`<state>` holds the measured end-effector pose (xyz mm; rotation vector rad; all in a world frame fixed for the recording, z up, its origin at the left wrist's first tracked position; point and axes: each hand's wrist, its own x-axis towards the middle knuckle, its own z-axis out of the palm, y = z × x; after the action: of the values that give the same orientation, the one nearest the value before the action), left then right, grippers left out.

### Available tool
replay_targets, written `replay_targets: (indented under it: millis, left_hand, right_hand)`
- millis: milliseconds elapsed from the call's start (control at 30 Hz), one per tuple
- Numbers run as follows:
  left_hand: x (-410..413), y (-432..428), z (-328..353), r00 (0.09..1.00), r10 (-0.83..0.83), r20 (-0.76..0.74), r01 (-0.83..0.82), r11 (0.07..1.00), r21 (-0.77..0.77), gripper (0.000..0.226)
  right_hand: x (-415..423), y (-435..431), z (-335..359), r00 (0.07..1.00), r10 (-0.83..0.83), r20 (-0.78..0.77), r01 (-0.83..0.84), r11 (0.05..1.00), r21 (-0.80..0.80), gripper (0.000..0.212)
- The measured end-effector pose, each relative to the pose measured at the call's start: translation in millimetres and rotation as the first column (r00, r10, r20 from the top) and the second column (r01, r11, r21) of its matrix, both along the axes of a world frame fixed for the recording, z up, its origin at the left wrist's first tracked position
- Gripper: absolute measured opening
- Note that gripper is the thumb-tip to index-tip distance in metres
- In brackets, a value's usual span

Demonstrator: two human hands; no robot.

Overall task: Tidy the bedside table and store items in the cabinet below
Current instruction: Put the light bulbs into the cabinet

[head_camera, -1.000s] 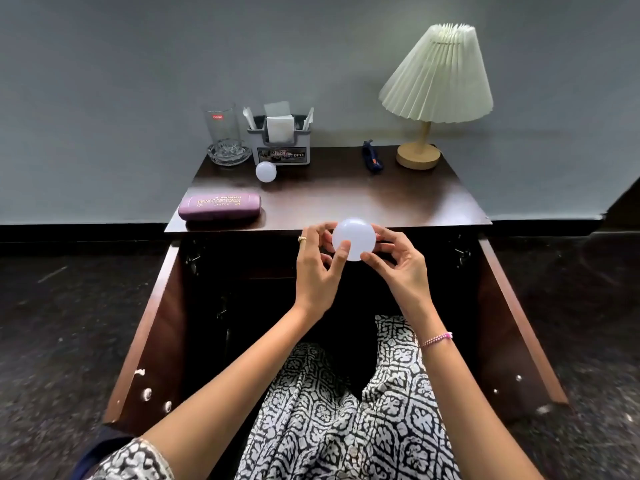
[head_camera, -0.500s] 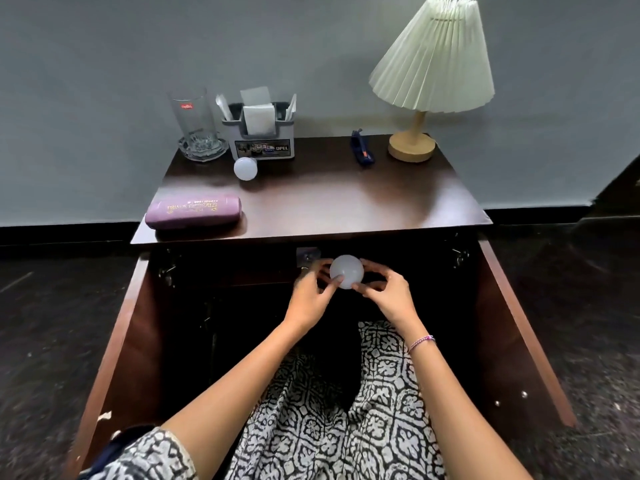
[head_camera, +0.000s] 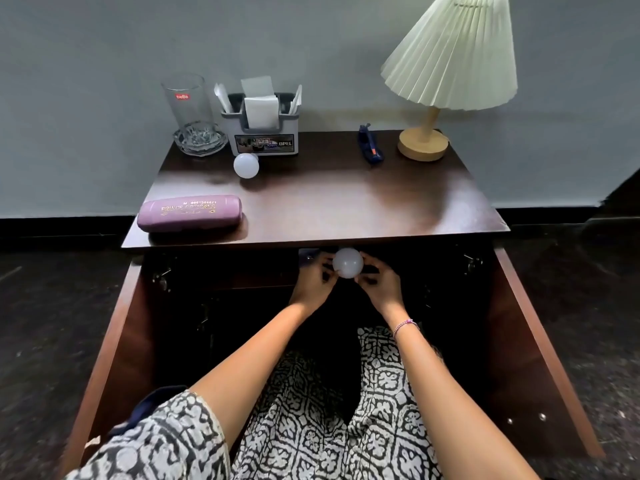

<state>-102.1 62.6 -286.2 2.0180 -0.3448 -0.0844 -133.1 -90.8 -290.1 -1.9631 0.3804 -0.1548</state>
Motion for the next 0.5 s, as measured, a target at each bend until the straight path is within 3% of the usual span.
replay_targets:
  millis: [333, 500]
  left_hand:
    - [9, -5, -6, 0.998, 0.017, -0.057, -0.015, 0.999, 0.035, 0.033]
    - [3, -6, -1, 0.994, 0.082, -0.071, -0.083, 0.997, -0.001, 0.038]
  right_hand:
    - [-3, -3, -3, 0.997, 0.062, -0.054, -0.063, 0.998, -0.004, 0.057]
    - [-17, -8, -5, 0.999, -0.020, -0.031, 0.017, 0.996, -0.082, 0.051]
